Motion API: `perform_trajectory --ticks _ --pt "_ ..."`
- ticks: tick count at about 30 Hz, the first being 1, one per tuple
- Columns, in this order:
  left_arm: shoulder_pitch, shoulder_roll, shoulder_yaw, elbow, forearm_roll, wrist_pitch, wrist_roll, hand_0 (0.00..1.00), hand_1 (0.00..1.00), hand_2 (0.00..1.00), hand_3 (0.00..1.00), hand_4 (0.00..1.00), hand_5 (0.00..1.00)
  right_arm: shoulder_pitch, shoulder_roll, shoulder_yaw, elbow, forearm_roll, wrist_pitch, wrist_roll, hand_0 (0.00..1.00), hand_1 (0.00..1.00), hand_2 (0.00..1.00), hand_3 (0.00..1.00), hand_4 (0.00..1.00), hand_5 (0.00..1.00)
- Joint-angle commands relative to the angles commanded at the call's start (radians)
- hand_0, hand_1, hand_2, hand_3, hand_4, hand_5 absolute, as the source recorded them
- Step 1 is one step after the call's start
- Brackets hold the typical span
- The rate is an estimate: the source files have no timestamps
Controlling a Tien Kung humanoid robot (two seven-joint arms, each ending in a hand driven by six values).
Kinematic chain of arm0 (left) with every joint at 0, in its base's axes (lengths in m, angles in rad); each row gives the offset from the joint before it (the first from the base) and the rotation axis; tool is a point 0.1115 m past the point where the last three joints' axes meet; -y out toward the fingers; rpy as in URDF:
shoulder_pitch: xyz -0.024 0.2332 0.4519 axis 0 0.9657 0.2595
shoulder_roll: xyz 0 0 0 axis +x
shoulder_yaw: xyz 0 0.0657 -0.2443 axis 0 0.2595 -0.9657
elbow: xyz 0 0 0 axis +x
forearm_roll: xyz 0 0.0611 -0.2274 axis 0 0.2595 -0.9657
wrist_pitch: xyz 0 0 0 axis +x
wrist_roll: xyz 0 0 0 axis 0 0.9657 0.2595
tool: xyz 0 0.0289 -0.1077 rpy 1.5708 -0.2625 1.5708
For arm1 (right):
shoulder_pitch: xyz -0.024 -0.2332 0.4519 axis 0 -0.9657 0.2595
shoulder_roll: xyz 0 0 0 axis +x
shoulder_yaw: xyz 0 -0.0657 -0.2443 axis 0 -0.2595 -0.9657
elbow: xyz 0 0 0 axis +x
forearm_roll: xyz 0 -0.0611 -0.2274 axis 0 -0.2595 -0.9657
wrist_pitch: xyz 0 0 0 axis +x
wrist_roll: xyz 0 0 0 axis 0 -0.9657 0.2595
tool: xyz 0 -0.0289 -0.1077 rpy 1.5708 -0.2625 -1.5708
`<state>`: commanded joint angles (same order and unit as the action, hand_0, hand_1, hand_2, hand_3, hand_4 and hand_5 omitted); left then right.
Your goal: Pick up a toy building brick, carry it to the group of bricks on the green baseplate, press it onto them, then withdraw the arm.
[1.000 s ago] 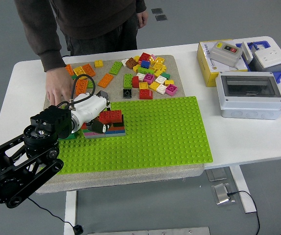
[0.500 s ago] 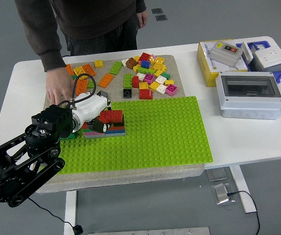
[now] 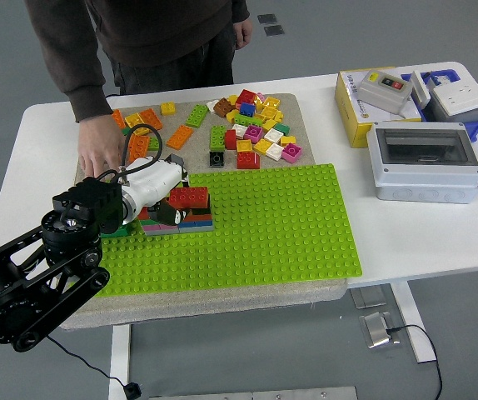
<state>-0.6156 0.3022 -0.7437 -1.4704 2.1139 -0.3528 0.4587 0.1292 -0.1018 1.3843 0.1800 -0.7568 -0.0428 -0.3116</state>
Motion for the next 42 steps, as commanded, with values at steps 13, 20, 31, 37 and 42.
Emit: perform_trajectory --ticks 13,20,31,37,42 --pt "0.001 0.002 0.0 0.0 -0.009 -0.009 0.002 0.952 0.91 0.881 0.585 0.618 0.285 -0.001 -0.001 0.003 0.0 0.0 -0.003 0.006 0.633 0.598 0.688 0.778 0.652 0.998" --pt "0.0 -0.001 -0.008 0.0 -0.011 -0.01 0.003 0.952 0.91 0.881 0.587 0.618 0.289 -0.001 -0.001 0.007 0.0 -0.002 -0.003 0.007 0.633 0.596 0.687 0.777 0.652 0.998" --pt "-0.001 -0.001 -0.008 0.003 -0.016 -0.02 0.005 0.953 0.918 0.892 0.616 0.629 0.299 0.001 -0.002 0.01 0.0 -0.004 -0.006 0.012 0.633 0.596 0.684 0.778 0.653 0.998" --pt "-0.001 -0.001 -0.008 0.004 -0.018 -0.027 0.005 0.954 0.922 0.897 0.631 0.634 0.306 0.001 -0.002 0.01 0.0 -0.002 -0.009 0.017 0.633 0.596 0.683 0.777 0.653 0.998" --pt "-0.001 -0.001 -0.008 0.004 -0.021 -0.03 0.005 0.954 0.924 0.9 0.635 0.637 0.31 0.001 -0.002 0.01 0.0 -0.002 -0.01 0.018 0.632 0.59 0.682 0.777 0.653 0.998"
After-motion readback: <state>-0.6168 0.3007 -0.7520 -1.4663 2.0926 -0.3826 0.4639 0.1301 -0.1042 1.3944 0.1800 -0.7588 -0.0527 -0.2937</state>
